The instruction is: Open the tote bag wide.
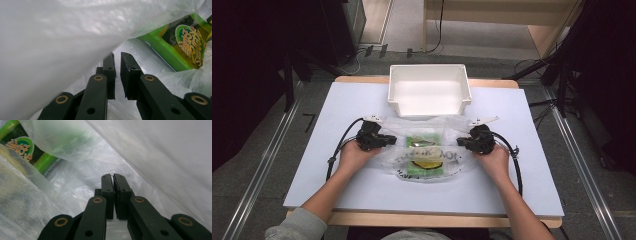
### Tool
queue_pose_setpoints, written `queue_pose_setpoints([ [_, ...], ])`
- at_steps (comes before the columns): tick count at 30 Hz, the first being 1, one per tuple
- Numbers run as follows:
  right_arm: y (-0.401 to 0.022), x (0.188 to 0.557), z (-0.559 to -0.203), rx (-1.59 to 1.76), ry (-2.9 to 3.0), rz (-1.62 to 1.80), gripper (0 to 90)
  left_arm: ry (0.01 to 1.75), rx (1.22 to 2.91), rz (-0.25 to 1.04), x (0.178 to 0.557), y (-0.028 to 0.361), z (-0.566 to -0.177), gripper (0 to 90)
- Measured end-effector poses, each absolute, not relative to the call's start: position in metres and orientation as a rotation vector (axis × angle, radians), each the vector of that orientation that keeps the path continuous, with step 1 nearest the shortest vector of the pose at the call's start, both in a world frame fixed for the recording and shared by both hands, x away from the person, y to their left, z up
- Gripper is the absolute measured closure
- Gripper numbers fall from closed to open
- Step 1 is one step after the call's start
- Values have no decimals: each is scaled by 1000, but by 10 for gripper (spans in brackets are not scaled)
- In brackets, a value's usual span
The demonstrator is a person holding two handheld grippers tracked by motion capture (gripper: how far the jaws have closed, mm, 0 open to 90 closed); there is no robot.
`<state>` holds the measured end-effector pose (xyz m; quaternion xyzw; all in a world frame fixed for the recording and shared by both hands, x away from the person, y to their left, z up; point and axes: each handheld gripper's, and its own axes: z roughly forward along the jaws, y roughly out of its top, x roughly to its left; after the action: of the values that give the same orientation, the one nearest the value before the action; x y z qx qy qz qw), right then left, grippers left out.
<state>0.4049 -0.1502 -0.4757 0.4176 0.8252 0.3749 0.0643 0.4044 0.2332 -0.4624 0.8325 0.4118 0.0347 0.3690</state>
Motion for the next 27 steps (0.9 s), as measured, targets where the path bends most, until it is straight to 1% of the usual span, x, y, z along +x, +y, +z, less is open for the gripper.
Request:
queue_pose_setpoints([
  [7,-160,401,-477,1299,2449,1127,900,1085,2117,107,403,240,-463,839],
  [13,-167,392,-476,1320,2432,1090,900,1147,2113,128,401,247,-462,900],
  [27,-189,377,-476,1389,2400,1073,900,1215,2106,139,394,259,-459,900],
])
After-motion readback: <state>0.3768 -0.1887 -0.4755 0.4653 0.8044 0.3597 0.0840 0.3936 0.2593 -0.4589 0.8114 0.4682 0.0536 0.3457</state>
